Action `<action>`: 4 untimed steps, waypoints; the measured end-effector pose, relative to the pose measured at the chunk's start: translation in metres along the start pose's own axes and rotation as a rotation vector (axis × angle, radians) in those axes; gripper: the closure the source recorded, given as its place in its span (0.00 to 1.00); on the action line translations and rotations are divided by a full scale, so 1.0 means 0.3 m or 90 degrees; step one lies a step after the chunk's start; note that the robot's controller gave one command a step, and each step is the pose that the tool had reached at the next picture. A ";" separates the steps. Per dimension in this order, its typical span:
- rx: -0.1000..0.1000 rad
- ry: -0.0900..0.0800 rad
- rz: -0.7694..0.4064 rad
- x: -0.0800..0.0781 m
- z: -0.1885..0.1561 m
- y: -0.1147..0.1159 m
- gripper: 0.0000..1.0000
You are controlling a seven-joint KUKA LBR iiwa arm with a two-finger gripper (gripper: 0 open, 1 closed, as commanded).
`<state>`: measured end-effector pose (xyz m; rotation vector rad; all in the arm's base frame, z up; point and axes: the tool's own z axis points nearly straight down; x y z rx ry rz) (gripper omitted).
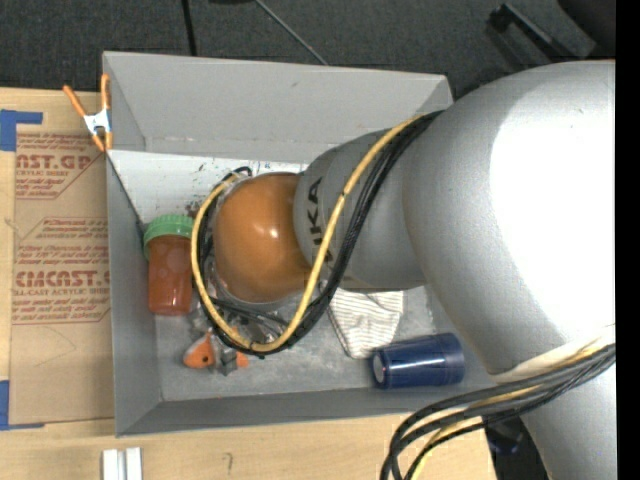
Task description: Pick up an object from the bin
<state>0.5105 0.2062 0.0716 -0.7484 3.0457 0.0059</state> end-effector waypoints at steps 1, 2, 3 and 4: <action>0.000 0.003 0.000 0.002 -0.011 0.001 1.00; 0.000 0.007 0.000 0.008 -0.043 0.002 1.00; 0.000 0.008 0.000 0.009 -0.114 0.002 1.00; 0.001 0.005 0.000 0.003 -0.181 0.001 1.00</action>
Offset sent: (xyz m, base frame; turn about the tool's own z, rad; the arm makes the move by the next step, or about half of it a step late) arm 0.0000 0.0001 0.0702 0.0000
